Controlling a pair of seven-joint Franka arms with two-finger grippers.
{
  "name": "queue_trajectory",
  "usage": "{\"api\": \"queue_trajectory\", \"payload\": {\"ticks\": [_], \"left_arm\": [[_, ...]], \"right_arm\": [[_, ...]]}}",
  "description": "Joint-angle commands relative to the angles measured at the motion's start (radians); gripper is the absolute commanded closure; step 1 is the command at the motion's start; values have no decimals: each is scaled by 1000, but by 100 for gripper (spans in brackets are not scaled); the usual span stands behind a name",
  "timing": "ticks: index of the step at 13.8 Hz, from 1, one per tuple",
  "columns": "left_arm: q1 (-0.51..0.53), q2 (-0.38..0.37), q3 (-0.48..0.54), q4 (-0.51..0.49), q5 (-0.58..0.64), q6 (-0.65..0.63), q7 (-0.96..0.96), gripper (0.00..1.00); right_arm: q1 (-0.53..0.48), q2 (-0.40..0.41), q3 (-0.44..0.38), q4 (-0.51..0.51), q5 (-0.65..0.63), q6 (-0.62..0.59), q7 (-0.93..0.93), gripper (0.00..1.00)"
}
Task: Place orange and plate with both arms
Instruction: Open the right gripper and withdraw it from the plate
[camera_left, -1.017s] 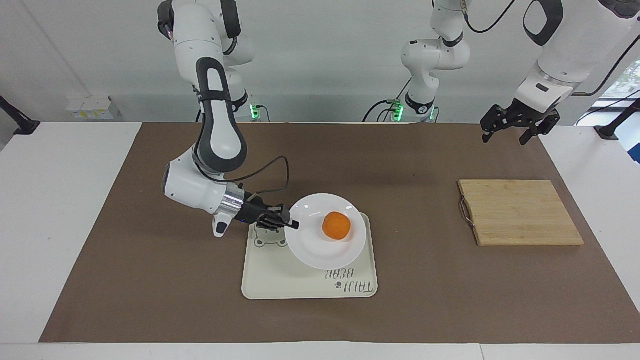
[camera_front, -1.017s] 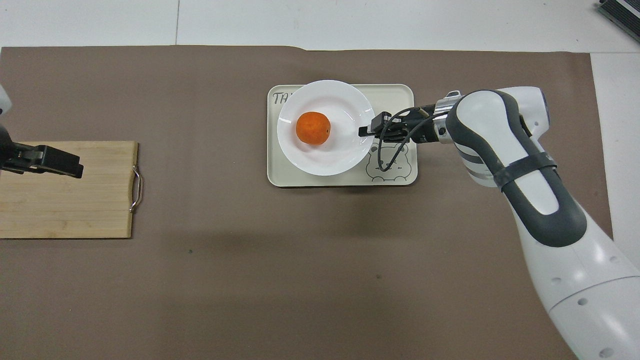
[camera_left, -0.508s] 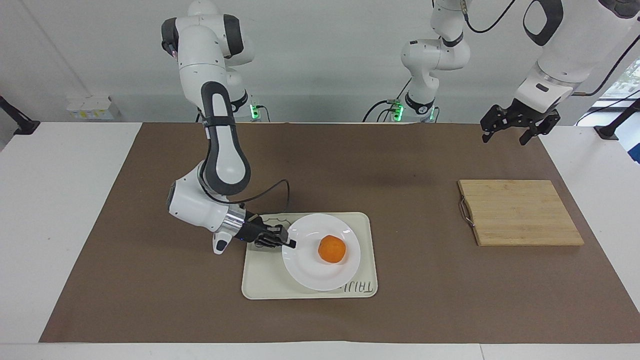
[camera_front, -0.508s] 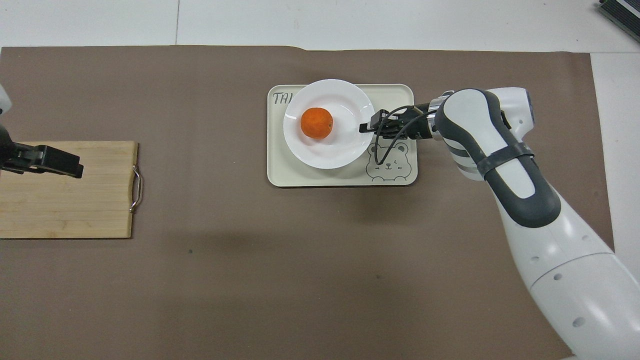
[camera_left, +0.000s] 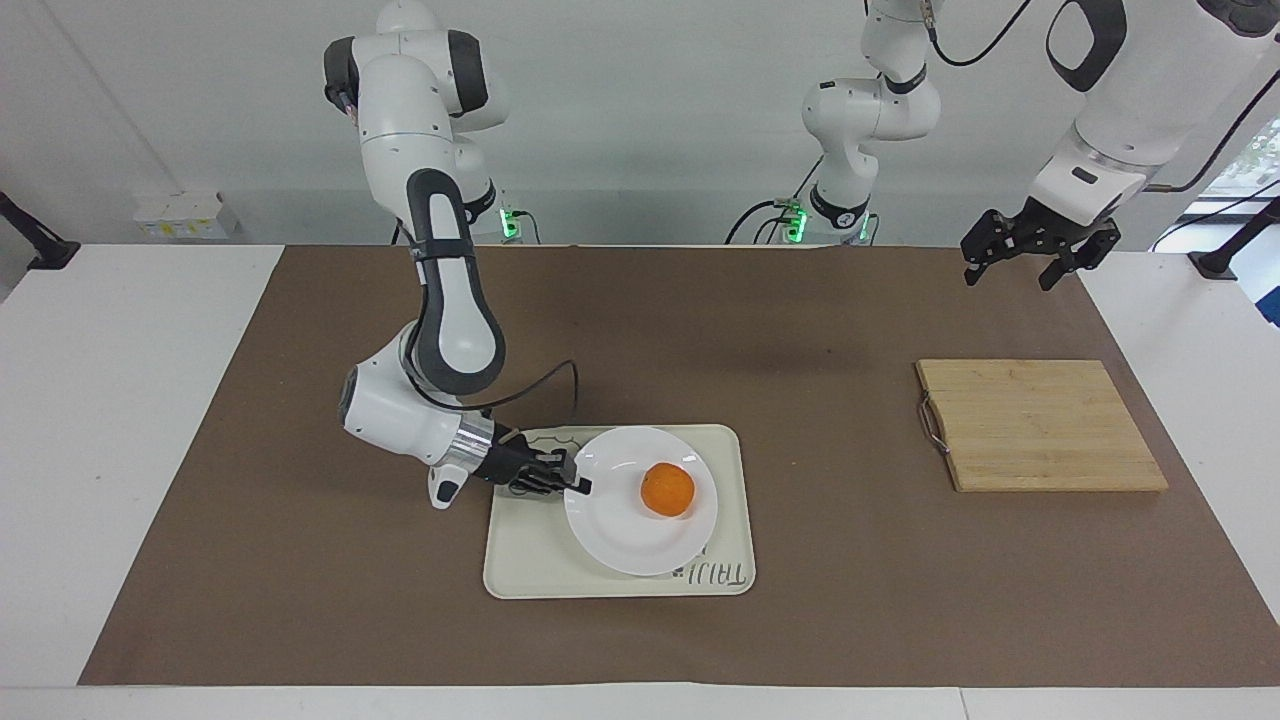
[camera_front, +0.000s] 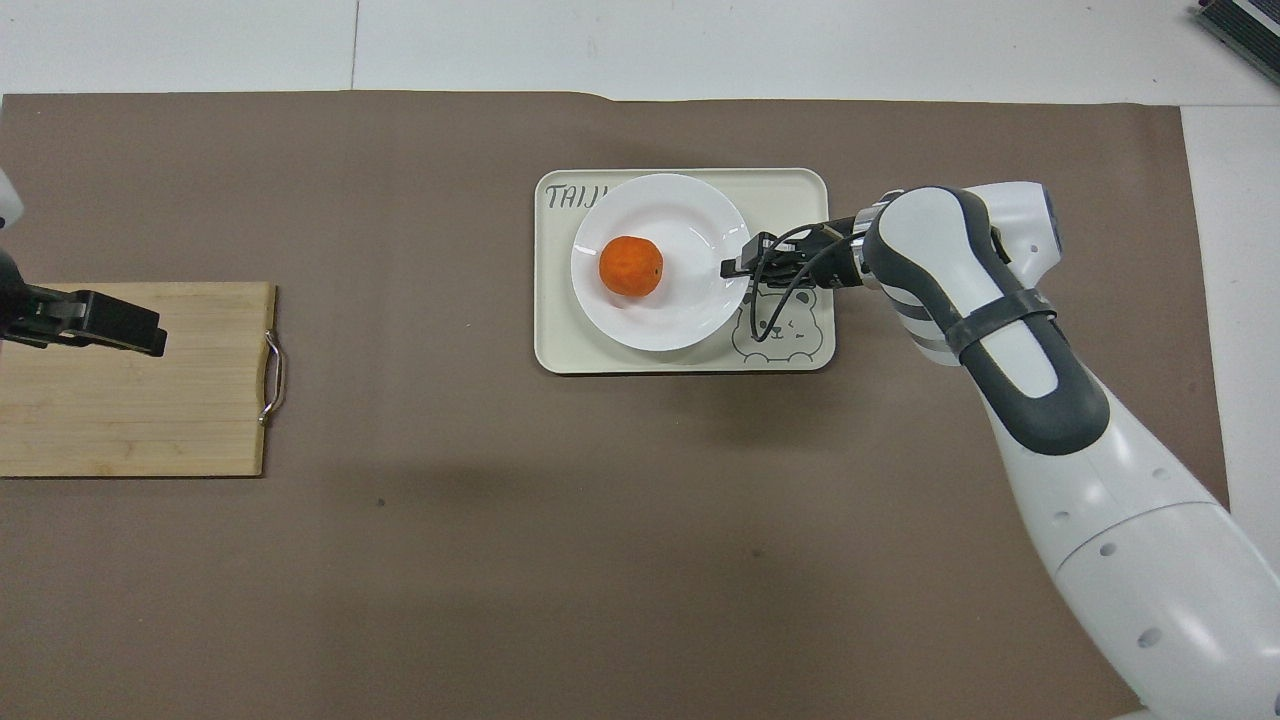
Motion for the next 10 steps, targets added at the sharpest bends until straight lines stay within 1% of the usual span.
{"api": "queue_trajectory", "payload": {"ticks": [1,2,3,5,7,10], "left_arm": [[10,-5,-8,7,14,-12,3,0],[10,-5,-8,9,14,-12,3,0],[10,-5,-8,9,14,-12,3,0],[10,-5,-8,9,14,-12,3,0],[10,-5,-8,9,14,-12,3,0],[10,-5,-8,9,14,-12,3,0]], "right_arm": [[-7,-15,-3,-22,-32,-4,-14,74],[-7,-13,-3,-21,-54,-4,-12,29],[-8,-15,-3,-21,-60,4,-12,0],[-10,-25,-7,-11,-66,7,-8,0],[-1,-62,-15,-5,-129,13,50,0],[1,-117,-15,32,-361,19,158,0]]}}
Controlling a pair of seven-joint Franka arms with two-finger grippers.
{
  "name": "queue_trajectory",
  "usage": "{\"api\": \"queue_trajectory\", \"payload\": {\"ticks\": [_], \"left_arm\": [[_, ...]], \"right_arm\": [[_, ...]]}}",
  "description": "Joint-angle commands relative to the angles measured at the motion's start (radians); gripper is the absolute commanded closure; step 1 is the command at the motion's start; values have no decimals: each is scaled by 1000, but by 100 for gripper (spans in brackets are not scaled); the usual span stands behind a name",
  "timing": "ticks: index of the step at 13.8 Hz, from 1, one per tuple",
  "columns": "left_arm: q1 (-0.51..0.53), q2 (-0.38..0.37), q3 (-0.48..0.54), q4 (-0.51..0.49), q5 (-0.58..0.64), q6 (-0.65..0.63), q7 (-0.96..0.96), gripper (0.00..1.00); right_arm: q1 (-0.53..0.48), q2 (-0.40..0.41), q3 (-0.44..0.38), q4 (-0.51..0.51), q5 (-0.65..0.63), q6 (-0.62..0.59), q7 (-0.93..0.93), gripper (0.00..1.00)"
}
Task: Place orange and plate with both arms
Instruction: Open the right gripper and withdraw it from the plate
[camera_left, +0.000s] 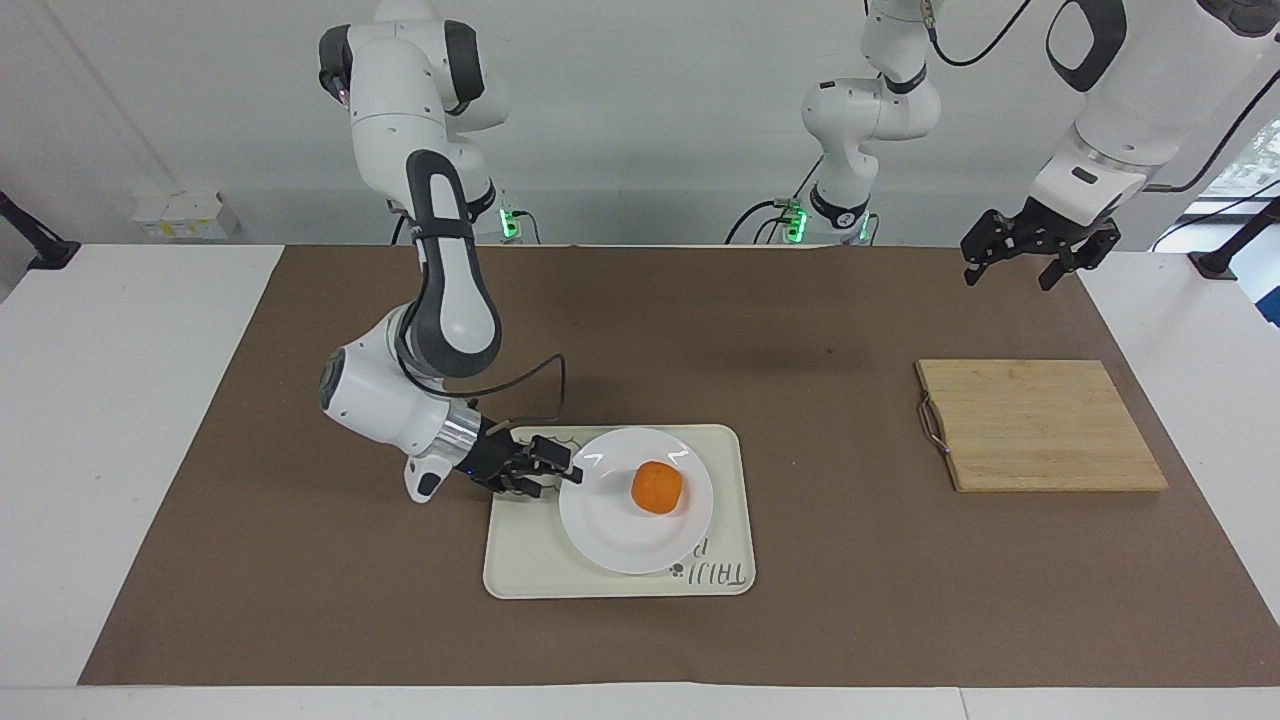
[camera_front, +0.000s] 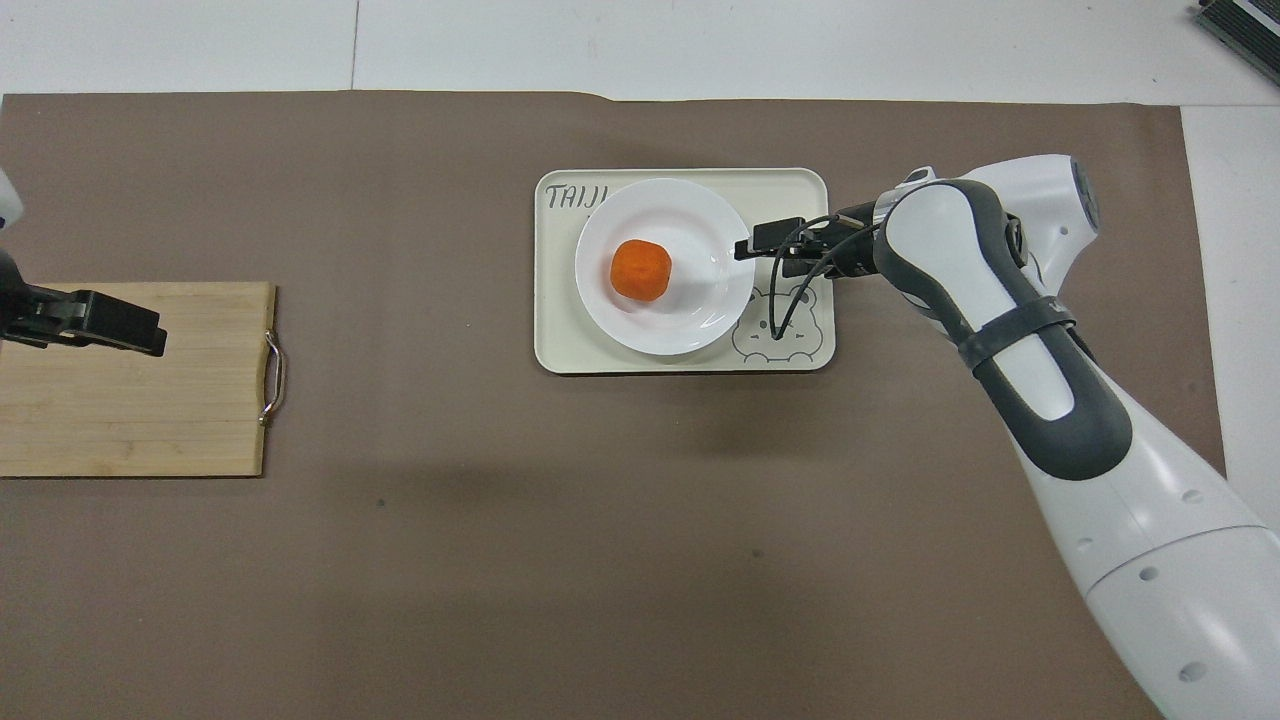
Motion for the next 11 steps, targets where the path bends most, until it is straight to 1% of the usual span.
{"api": "queue_trajectory", "payload": {"ticks": [1,4,6,8,9,11], "left_arm": [[10,-5,-8,7,14,-12,3,0],[10,-5,-8,9,14,-12,3,0],[12,-5,-8,7,14,-12,3,0],[12,-5,-8,9,14,-12,3,0],[10,-5,-8,9,14,-12,3,0],[10,-5,-8,7,14,-12,3,0]], "right_arm": [[3,-76,-1,8,-213,12,94,0],[4,-161,1,8,-531,0,234,0],[4,-201,1,5,-681,-14,279,0],[-4,-251,1,3,-783,-52,299,0],[-8,-280,-1,5,-805,-82,308,0],[-39,-346,-1,5,-809,-150,328,0]]}}
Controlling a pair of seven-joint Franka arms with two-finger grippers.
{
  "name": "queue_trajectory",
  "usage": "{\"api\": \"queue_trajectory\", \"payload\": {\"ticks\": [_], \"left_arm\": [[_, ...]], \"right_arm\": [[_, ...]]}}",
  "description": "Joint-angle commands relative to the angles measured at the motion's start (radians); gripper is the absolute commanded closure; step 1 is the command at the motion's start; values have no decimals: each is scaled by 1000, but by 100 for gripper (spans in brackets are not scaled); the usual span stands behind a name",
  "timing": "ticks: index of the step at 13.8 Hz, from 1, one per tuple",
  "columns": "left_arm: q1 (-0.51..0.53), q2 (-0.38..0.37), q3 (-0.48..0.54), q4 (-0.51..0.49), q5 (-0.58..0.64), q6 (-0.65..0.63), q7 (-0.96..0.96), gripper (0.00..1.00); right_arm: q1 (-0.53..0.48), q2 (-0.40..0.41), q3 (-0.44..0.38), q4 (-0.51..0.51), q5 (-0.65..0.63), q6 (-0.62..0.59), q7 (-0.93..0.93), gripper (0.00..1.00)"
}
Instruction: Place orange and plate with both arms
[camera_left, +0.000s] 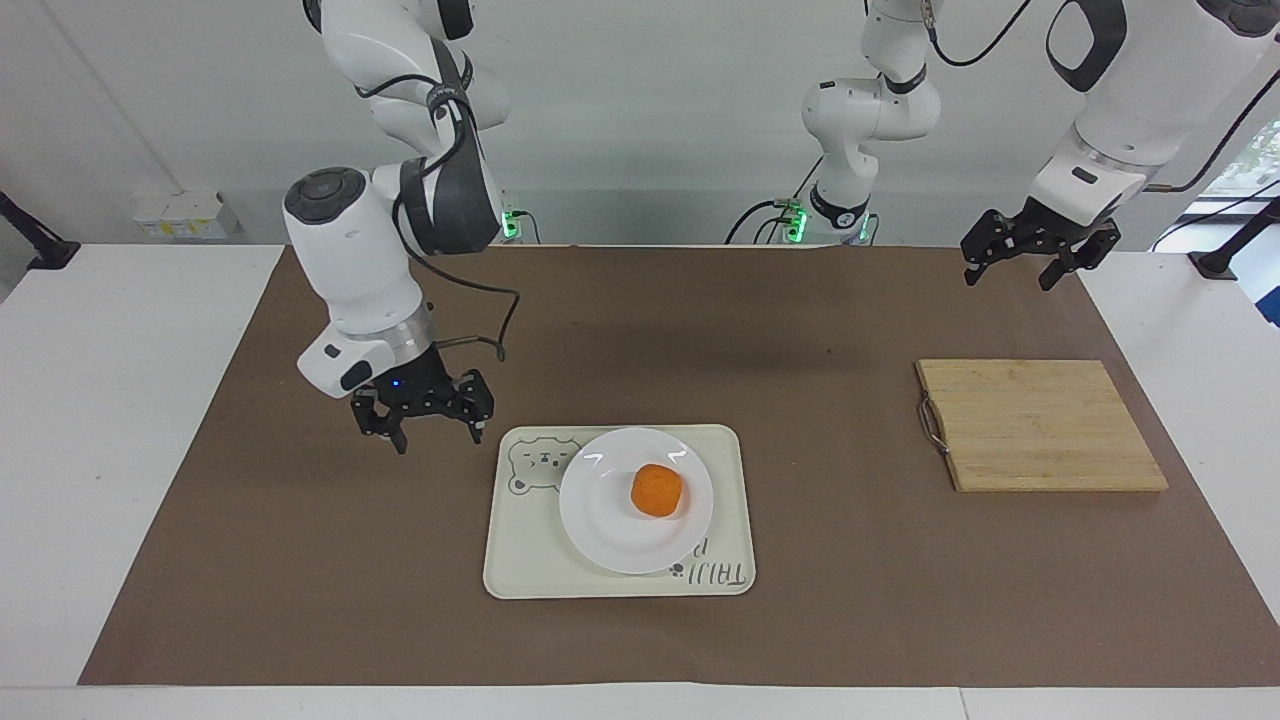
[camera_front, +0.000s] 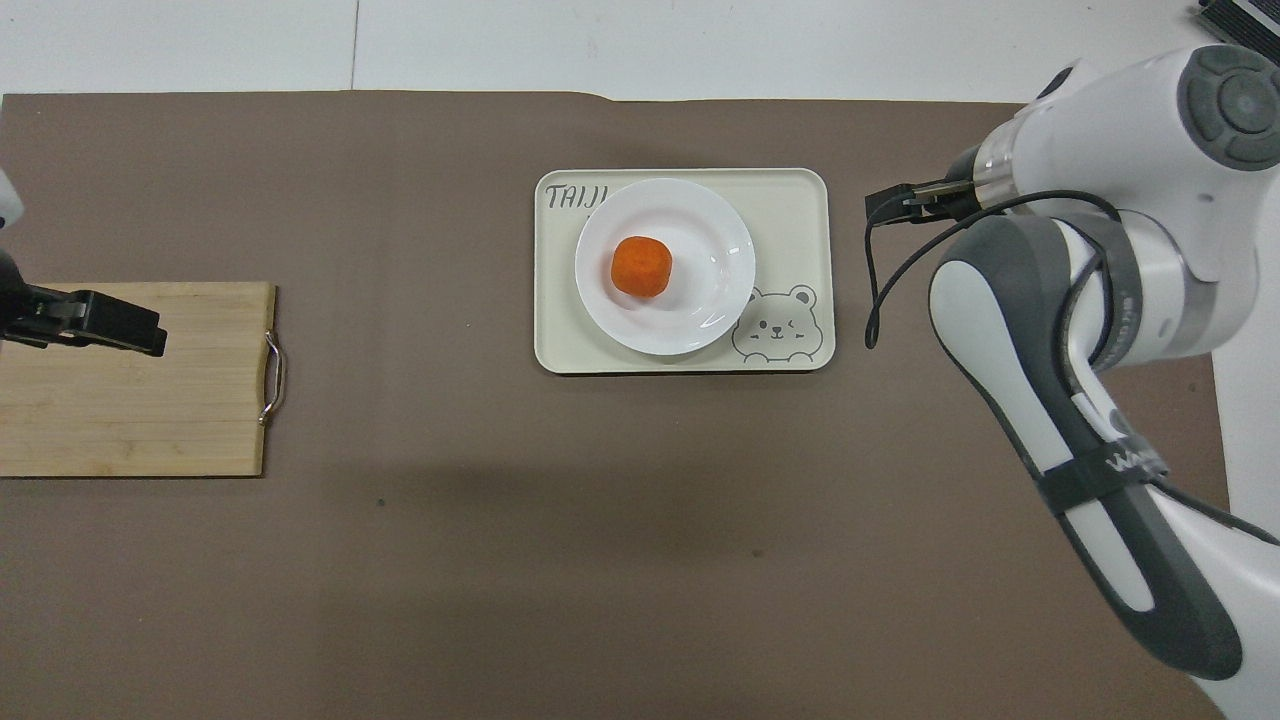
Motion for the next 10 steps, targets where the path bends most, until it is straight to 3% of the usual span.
{"api": "queue_trajectory", "payload": {"ticks": [1,10], "left_arm": [[10,-5,-8,7,14,-12,3,0],[10,-5,-8,9,14,-12,3,0]], "right_arm": [[-32,-108,7,-20,-30,-112,30,0],[-96,-269,-19,-9,-50,-322,30,0]]}}
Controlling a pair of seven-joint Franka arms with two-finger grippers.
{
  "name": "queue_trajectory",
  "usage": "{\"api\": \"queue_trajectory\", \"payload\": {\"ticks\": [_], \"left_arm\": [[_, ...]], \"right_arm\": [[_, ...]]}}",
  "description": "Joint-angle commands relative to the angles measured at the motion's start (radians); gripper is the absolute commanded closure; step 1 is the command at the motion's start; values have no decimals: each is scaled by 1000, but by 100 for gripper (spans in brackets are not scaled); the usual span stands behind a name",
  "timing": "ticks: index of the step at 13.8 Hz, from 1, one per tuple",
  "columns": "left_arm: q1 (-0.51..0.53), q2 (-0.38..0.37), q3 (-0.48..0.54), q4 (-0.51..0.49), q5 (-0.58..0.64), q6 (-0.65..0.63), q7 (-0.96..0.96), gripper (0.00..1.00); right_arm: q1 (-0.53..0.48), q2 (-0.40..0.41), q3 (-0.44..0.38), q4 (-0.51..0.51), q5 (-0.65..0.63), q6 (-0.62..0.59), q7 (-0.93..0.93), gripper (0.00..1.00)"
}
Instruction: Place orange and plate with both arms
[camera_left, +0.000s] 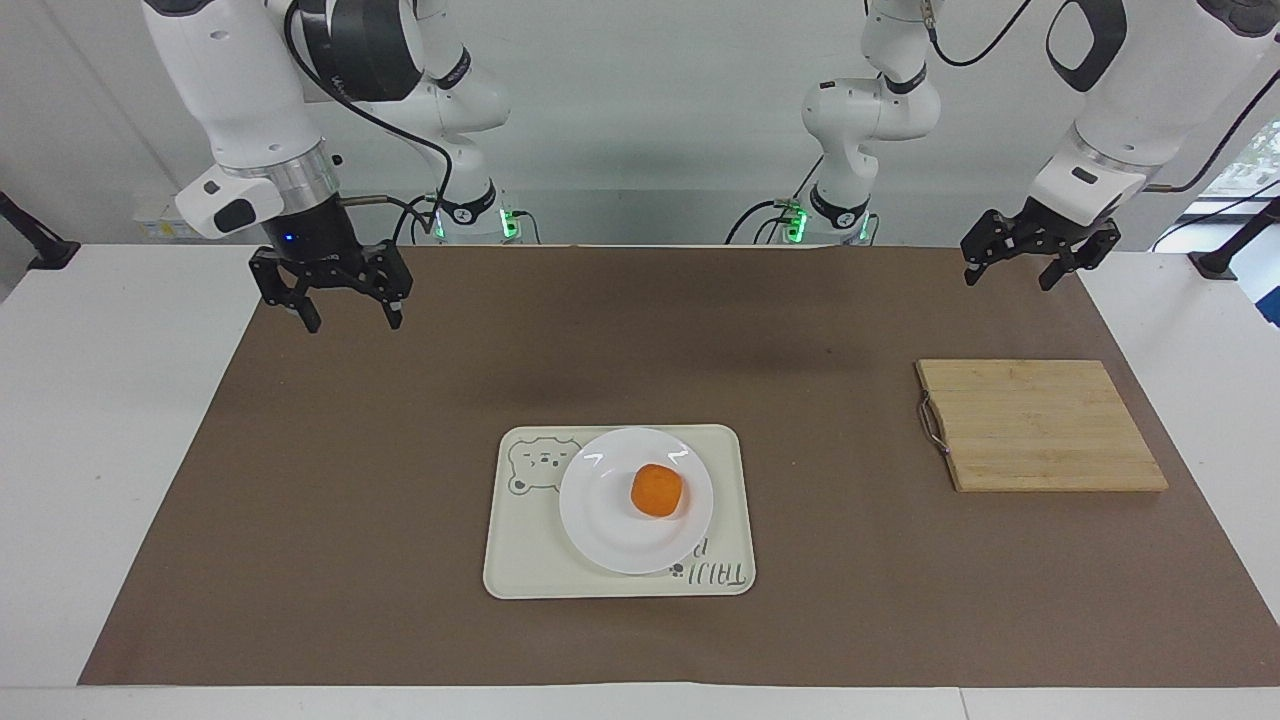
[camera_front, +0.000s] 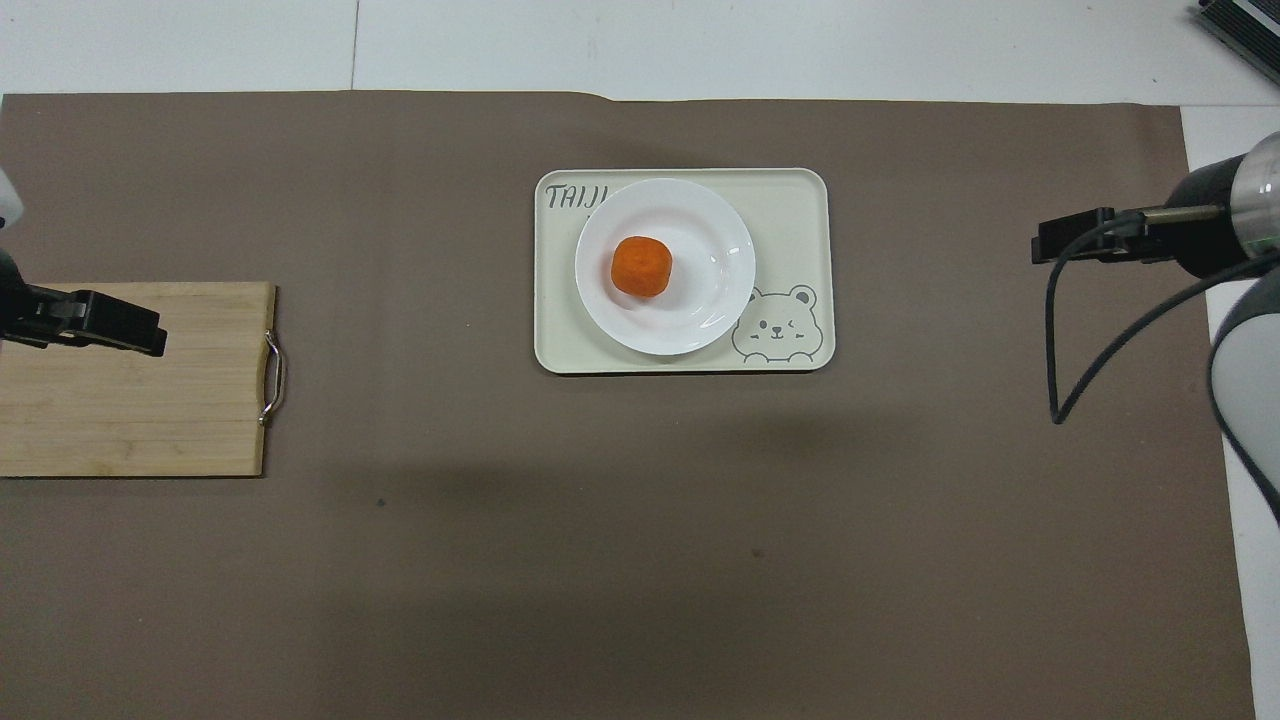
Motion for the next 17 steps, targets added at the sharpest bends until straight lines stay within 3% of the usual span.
{"api": "queue_trajectory", "payload": {"ticks": [1,6,11,17], "left_arm": [[10,-5,-8,9,14,-12,3,0],[10,-5,-8,9,14,-12,3,0],[10,-5,-8,7,14,-12,3,0],[10,-5,-8,7,14,-12,3,0]], "right_arm": [[-31,-51,2,-6,-28,-61,27,0],[-43,-89,5,-16,-40,-115,68,0],[-28,-163,17,-113,-28,-146,68,0],[-25,-174,20,-136,-26,-149,73,0]]}}
